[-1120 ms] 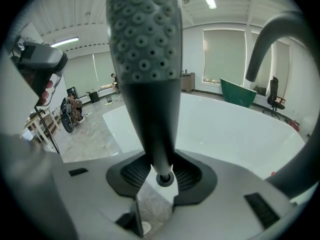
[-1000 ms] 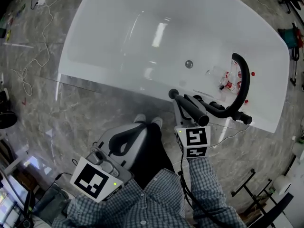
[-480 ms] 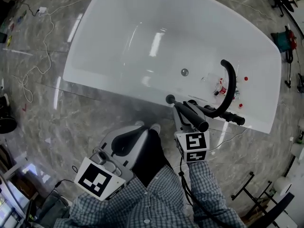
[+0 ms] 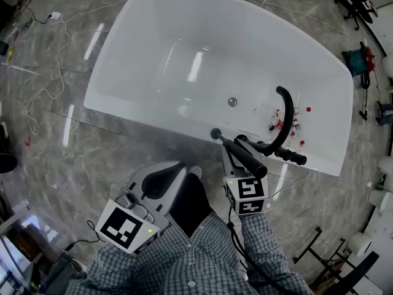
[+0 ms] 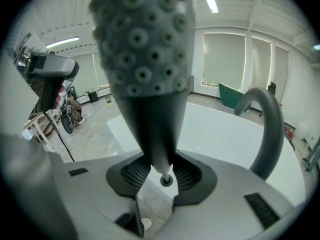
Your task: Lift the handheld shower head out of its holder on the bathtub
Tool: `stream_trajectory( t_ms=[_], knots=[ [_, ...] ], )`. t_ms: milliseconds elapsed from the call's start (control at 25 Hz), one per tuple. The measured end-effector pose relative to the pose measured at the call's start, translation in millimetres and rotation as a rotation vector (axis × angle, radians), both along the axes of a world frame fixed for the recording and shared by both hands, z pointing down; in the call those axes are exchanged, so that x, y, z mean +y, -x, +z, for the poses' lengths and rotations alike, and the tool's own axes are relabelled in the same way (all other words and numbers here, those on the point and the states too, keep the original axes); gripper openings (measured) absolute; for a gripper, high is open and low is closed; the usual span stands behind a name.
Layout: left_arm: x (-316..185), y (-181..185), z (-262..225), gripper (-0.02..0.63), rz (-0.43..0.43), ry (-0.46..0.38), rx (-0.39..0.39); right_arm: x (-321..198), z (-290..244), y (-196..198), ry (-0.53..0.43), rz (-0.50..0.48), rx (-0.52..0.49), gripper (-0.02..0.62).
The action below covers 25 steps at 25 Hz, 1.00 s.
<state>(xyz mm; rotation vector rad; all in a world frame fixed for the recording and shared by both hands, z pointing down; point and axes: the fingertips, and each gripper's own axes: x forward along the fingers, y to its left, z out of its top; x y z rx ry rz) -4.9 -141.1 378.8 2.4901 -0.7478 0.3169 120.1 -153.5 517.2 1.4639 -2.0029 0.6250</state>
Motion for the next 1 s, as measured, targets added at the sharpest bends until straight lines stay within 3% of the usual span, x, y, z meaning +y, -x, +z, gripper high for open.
stream_trajectory(
  t_ms=[1000],
  knots=[
    [2.4,1.5,-57.0,0.002,0.018,-0.083,0.029,20.0,-78.0,-0.8,-0.022,0.023,-0.003,0.133]
  ],
)
